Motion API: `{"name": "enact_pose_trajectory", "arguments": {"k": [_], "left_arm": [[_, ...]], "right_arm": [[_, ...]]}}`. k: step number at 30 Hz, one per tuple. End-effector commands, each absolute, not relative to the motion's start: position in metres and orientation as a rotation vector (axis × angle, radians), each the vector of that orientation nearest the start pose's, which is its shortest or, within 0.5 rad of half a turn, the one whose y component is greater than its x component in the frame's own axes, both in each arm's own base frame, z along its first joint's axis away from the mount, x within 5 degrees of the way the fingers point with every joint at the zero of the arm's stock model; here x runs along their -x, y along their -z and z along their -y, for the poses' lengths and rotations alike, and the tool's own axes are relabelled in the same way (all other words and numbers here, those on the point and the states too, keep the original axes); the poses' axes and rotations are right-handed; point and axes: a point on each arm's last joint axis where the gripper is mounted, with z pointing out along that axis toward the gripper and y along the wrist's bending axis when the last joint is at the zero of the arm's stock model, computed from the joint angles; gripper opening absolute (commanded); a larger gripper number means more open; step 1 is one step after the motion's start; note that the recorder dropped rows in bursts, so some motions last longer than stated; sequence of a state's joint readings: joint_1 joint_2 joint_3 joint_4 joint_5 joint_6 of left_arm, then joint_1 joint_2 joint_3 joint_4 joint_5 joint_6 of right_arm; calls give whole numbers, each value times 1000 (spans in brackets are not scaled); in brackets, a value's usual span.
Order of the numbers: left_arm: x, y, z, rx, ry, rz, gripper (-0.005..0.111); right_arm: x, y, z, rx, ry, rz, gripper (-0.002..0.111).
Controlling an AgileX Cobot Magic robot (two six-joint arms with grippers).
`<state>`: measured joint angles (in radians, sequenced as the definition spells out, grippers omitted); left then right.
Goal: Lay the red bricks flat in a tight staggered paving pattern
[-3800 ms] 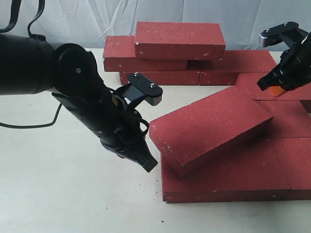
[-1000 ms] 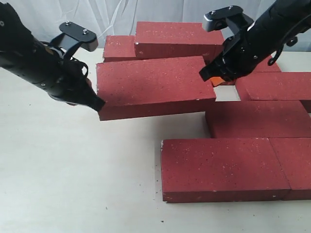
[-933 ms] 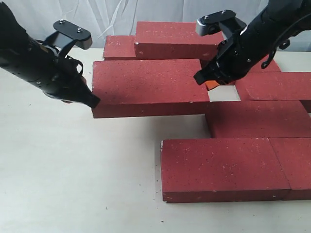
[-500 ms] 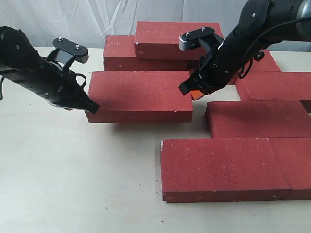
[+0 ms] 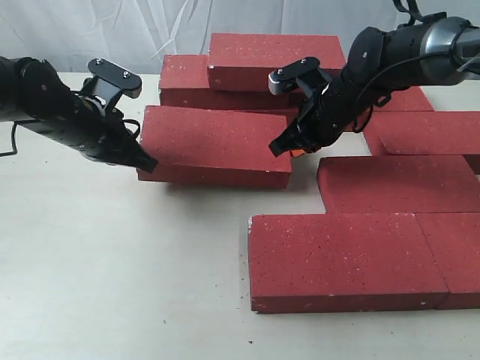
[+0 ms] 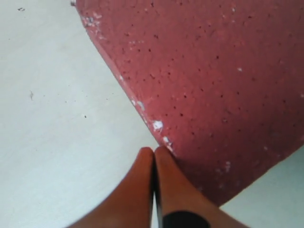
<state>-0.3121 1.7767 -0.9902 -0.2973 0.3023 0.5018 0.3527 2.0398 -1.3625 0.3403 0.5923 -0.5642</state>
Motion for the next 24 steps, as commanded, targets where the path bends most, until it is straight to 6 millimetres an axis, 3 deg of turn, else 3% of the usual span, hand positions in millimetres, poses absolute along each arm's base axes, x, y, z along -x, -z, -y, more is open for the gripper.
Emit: {"name": "enact_pose_trajectory", "arguments": {"k": [1, 3, 6, 9, 13, 17, 19, 24], "left_arm": [[-341, -172, 88, -612, 101, -2473, 0], [-344, -172, 72, -559, 88, -2496, 0], [-344, -171, 66, -541, 86, -2514, 0], [-341, -169, 66, -567, 97, -2550, 0], [-338, -168, 66, -588, 109, -2583, 0], [-342, -170, 66, -566, 94, -2541, 0], [-343, -170, 66, -547, 97, -2528, 0], [-344, -157, 67, -540, 114, -2574, 0]], "right_arm": [[-398, -160, -155, 843, -229, -2499, -1], [-402, -161, -150, 822, -200, -2476, -1], [-400, -160, -147, 828, -212, -2509, -1], [-389, -162, -153, 982, -274, -2531, -1], [-371, -191, -175, 1081, -579, -2422, -1], [-341, -206, -197, 1435, -881, -2242, -1], [-335, -201, -206, 1527, -875, -2199, -1], [-337, -175, -224, 1544, -784, -2217, -1]]}}
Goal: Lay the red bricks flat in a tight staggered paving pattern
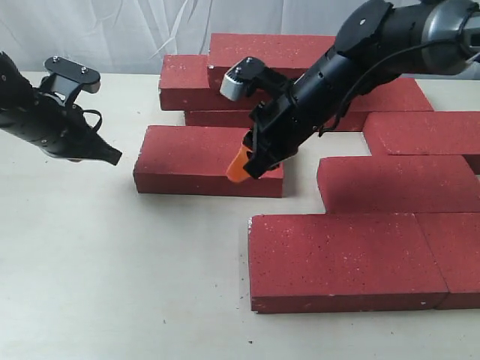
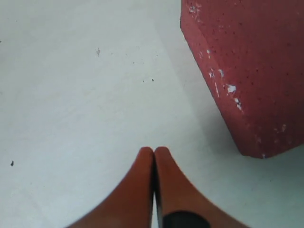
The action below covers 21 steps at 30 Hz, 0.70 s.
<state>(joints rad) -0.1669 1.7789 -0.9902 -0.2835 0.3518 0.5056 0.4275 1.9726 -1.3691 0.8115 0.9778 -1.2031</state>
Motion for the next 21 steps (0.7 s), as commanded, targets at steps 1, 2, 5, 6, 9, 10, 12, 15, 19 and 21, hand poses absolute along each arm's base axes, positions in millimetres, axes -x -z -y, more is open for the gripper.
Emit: {"name": "enact_pose_trajectory", "arguments": {"k": [1, 2, 5, 6, 9, 10, 12, 15, 19, 21], "left_arm": [[-344, -152, 67, -544, 118, -2595, 0], [-344, -148, 67, -547, 120, -2607, 0], [-346, -144, 67, -541, 112, -2602, 0], [-347, -144, 67, -530, 112, -2595, 0], [-347, -144, 67, -513, 121, -2593, 0], [-348, -144, 68, -517, 122, -2595, 0], [-348, -142, 71, -526, 127, -2599, 0], [-351, -135, 76, -541, 141, -2622, 0], [-357, -124, 81, -541, 145, -2628, 0], [-358, -124, 82, -529, 143, -2613, 0]], "right_arm": [[-338, -170, -226, 1574, -731, -2210, -1], [-338, -166, -228, 1594, -681, -2215, -1], [-342, -159, -225, 1589, -536, -2264, -1], [-345, -159, -225, 1549, -511, -2274, -1], [-349, -160, -225, 1465, -485, -2290, -1], [-349, -159, -226, 1469, -486, -2291, -1], [-347, -157, -228, 1477, -491, -2293, -1], [-345, -154, -233, 1490, -491, -2290, -1], [-344, -149, -246, 1488, -445, -2244, -1], [-344, -149, -247, 1488, -443, -2241, -1]]}}
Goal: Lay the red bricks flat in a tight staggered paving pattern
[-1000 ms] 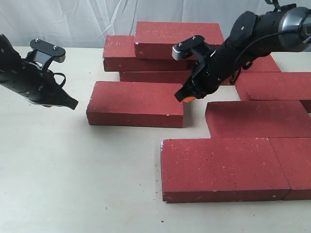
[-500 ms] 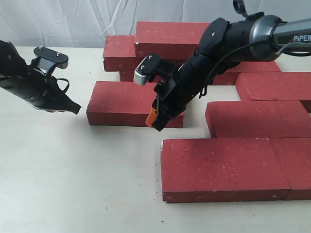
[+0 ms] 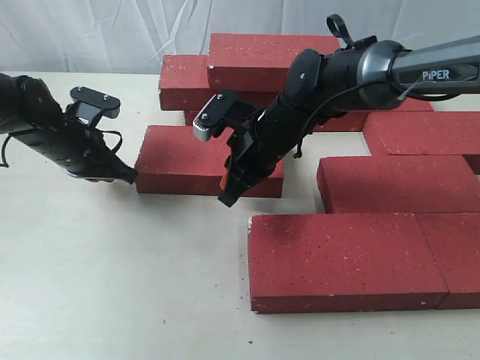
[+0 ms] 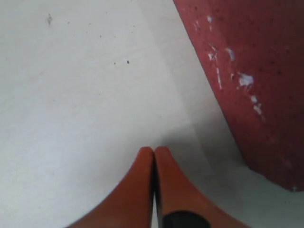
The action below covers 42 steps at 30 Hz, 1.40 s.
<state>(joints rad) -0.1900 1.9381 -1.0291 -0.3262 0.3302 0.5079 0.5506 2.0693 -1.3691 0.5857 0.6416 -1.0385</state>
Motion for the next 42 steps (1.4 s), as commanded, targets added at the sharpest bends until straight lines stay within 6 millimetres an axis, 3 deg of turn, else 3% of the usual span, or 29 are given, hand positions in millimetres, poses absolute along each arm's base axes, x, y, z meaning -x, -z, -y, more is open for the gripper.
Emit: {"name": "enact_pose_trajectory", "arguments": {"k": [1, 8, 24, 42], "left_arm": [[-358, -124, 83, -529, 143, -2610, 0], [-364, -110, 92, -554, 145, -2622, 0], [-372, -116, 108, -541, 119, -2494, 0], [-383, -124, 107, -485, 63, -2362, 0]], "right_arm": [[-344, -147, -247, 1486, -440, -2243, -1], [-350, -141, -245, 1494, -364, -2215, -1], [-358, -142, -245, 1420, -306, -2187, -1], [-364, -137, -246, 1334, -283, -2195, -1]]}}
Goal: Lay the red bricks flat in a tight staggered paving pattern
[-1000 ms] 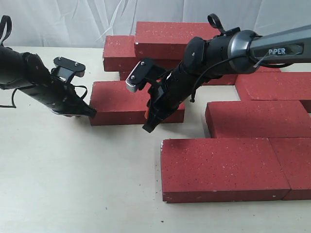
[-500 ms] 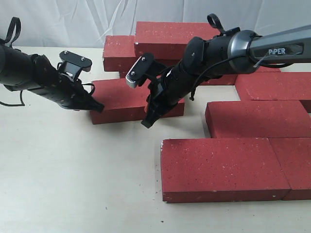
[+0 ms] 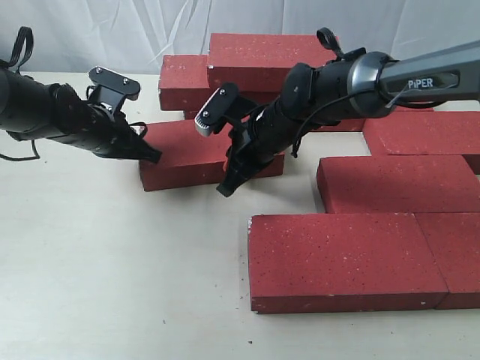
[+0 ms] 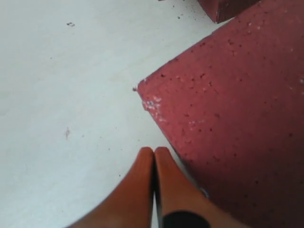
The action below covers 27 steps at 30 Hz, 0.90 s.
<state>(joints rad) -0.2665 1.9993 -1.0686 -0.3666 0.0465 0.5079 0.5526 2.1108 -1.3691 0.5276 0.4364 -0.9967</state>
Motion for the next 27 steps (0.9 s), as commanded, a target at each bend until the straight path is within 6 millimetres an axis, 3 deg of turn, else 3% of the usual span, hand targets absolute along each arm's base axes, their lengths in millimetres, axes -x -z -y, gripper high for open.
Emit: {"name": "enact_pose_trajectory", "arguments": {"k": [1, 7, 11, 16, 21, 27], "left_arm": [[-385, -126, 107, -484, 64, -2355, 0], [-386, -129, 108, -563, 59, -2371, 0], [-384, -139, 91, -557, 55, -2417, 0], [-373, -152, 68, -431, 142, -2572, 0], [-369, -146, 77, -455, 216, -2618, 0], [-376, -131, 93, -487, 304, -2591, 0]], "right_arm": [[-364, -137, -246, 1332, -284, -2196, -1], [-360, -143, -248, 1339, -310, -2203, -1], [-349, -161, -246, 1401, -376, -2221, -1], [-328, -185, -242, 1533, -480, -2259, -1], [-331, -173, -240, 1580, -420, -2263, -1], [-346, -152, -250, 1429, -384, -2236, -1]]}}
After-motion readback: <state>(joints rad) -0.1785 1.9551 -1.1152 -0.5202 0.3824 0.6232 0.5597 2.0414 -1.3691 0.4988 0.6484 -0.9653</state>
